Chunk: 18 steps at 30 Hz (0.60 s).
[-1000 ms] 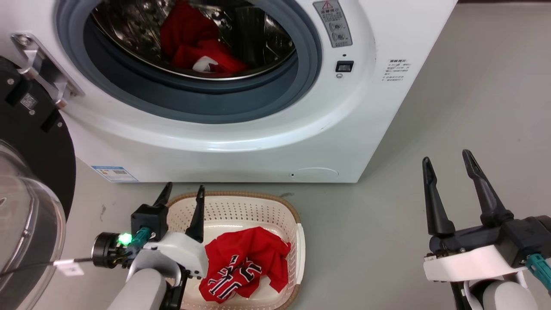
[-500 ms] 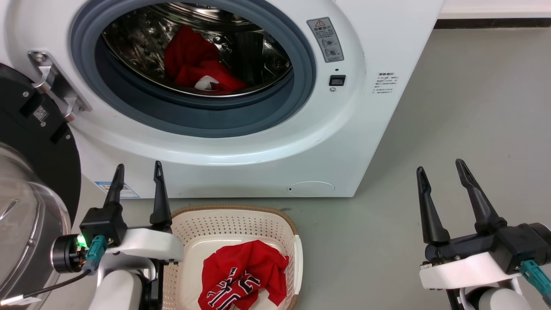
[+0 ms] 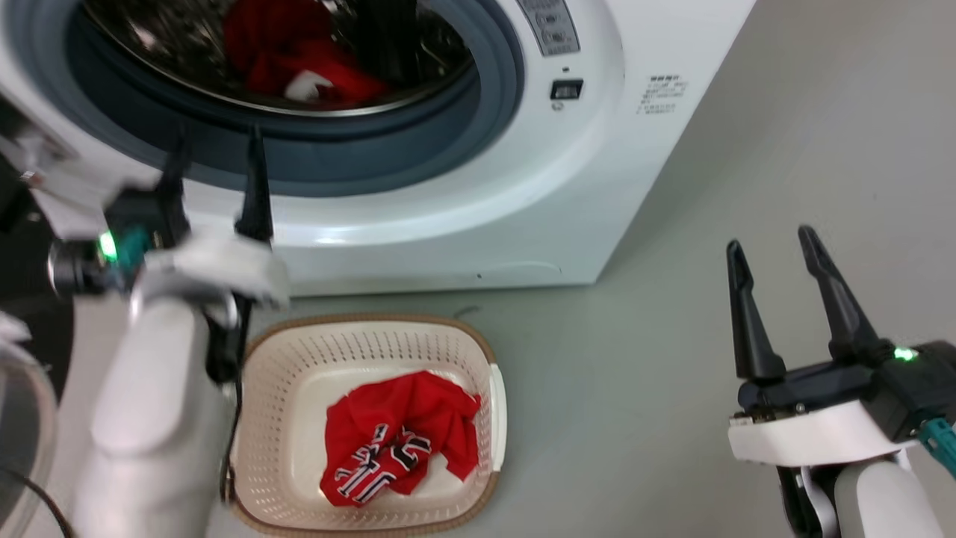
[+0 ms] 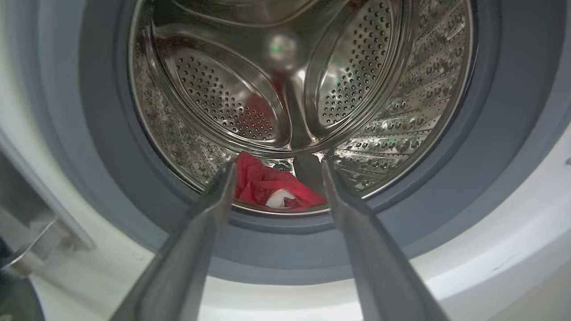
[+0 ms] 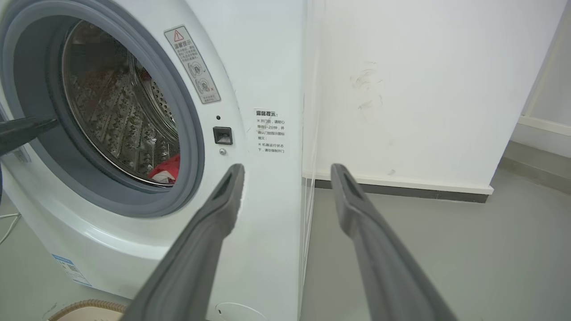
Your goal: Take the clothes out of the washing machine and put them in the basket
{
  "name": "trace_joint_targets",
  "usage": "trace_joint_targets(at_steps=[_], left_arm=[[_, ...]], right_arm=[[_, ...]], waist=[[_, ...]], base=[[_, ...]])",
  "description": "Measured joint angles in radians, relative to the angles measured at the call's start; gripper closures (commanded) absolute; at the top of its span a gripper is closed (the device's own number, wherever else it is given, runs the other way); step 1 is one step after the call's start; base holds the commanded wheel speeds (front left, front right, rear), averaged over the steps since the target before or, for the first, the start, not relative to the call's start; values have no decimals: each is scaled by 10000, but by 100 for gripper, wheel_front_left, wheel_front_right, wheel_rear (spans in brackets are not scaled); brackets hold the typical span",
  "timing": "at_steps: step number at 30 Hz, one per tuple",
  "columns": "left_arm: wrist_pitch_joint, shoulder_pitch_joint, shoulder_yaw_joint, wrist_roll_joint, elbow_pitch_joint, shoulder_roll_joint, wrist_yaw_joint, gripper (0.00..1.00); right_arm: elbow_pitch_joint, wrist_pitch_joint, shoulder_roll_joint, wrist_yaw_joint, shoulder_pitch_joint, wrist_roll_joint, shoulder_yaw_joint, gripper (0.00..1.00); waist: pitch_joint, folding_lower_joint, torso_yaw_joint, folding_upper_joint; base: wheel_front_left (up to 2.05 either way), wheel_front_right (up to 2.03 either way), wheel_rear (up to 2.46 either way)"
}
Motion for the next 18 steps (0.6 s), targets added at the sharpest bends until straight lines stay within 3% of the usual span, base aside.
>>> trace_joint_targets(at_steps=[12,18], left_arm=[[1745,-4992,-692,359,3373,911,-861,0],[3365,-7005,-1306,387,4836,1386,-1164,0]], right_arm=[[-261,2,-2,-2,-1146,336,136,0],[-397,2,-2,-2,-1536,589,182,0]], waist=[[2042,2,-716,0],[3036,2,-1131,0]], base=[[0,0,0],[0,0,0]])
